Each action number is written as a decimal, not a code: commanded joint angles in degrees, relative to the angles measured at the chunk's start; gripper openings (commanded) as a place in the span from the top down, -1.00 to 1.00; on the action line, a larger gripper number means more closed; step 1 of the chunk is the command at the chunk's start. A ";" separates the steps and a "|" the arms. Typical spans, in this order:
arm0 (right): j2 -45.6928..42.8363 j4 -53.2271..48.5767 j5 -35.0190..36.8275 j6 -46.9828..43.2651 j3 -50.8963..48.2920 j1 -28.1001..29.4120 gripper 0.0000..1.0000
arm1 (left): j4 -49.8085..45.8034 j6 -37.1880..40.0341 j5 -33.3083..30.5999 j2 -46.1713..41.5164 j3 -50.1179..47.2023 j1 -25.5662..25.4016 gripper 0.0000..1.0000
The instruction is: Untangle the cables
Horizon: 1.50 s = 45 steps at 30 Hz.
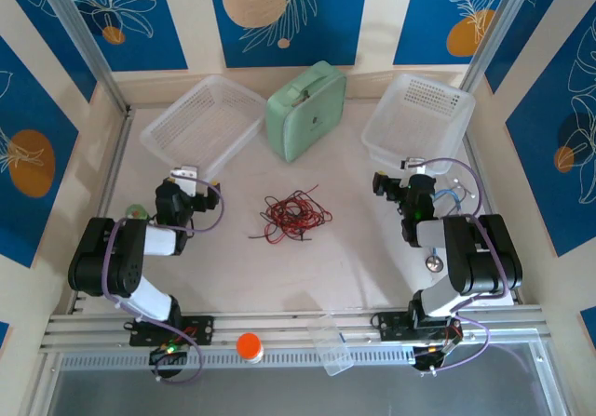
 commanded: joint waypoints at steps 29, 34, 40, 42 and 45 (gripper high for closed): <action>-1.09 2.04 -0.14 0.47 -0.87 -0.29 -1.00 | 1.19 -1.51 -3.05 -1.05 -0.41 0.26 -1.00; -13.82 -16.31 5.79 -3.14 3.89 5.84 -0.94 | -13.43 -4.55 -14.63 -19.46 -0.27 -1.49 -0.98; -25.08 -55.91 5.52 8.19 20.40 12.85 -0.90 | -51.45 -20.46 -18.63 -38.48 14.18 -2.15 -0.69; -24.98 -65.99 3.15 12.32 25.55 16.02 -0.84 | -59.59 -24.34 -14.42 -39.94 18.43 -2.66 -0.69; -22.91 -77.67 -0.67 20.16 31.68 22.03 -0.75 | -69.27 -28.33 -6.04 -40.28 23.36 -5.31 -0.79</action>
